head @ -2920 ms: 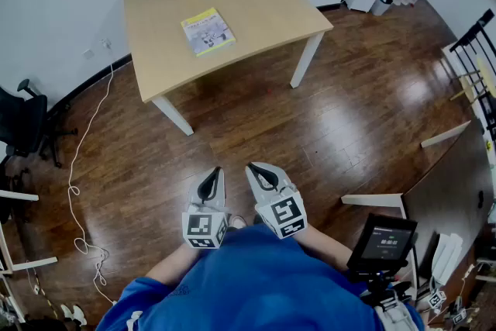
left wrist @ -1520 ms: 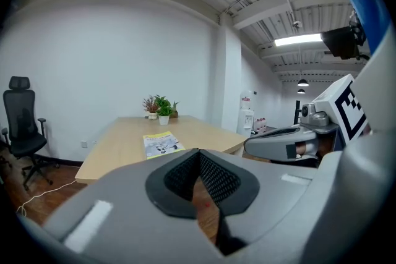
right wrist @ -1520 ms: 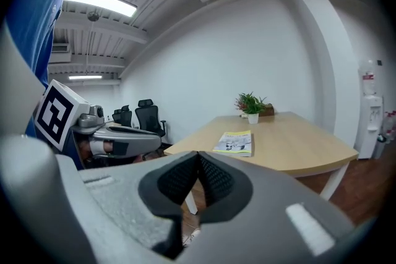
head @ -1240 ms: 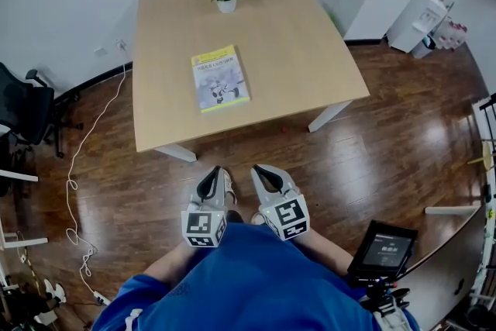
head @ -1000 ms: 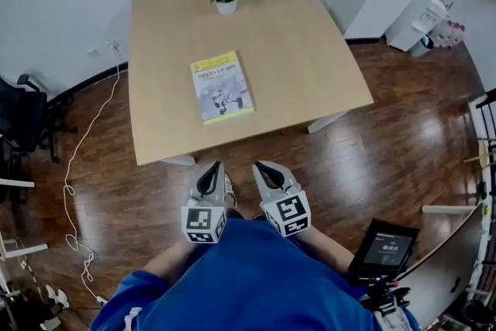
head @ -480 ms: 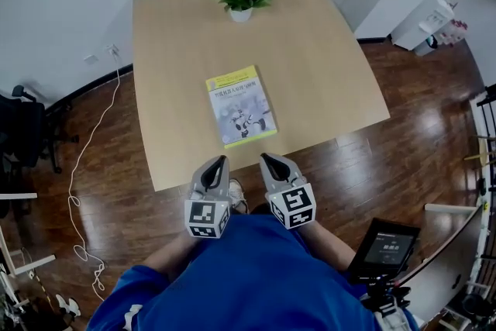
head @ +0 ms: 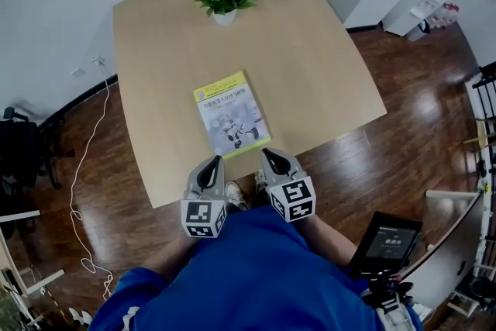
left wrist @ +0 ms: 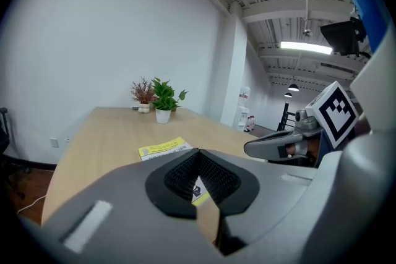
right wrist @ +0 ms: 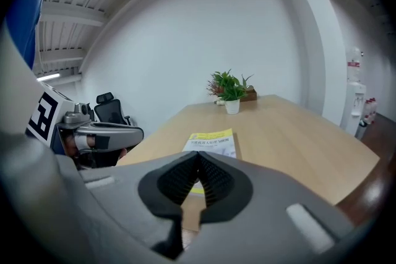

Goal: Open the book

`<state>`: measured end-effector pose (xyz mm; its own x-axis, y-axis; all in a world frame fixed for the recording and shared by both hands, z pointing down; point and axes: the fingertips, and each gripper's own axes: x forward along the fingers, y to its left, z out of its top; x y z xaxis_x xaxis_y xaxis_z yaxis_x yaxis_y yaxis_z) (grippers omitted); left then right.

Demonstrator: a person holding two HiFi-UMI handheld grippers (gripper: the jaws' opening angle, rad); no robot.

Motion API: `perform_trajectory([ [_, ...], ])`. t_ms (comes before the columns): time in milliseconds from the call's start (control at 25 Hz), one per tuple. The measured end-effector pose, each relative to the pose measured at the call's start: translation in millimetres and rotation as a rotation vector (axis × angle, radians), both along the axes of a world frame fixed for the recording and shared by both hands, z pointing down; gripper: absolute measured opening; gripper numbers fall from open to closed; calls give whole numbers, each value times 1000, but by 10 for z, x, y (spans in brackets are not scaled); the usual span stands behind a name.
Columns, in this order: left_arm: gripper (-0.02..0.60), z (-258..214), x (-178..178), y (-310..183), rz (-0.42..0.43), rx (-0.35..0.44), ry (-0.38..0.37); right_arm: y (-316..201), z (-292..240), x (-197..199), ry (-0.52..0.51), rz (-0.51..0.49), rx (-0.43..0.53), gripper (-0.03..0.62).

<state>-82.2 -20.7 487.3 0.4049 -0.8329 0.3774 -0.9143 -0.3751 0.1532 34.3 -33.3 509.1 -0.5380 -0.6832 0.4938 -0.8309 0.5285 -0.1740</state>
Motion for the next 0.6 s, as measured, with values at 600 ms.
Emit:
perform_trajectory([
  [600,6,379,184,-611,-60,-141,-93,-769,613,211,-30,-93,-196,8],
])
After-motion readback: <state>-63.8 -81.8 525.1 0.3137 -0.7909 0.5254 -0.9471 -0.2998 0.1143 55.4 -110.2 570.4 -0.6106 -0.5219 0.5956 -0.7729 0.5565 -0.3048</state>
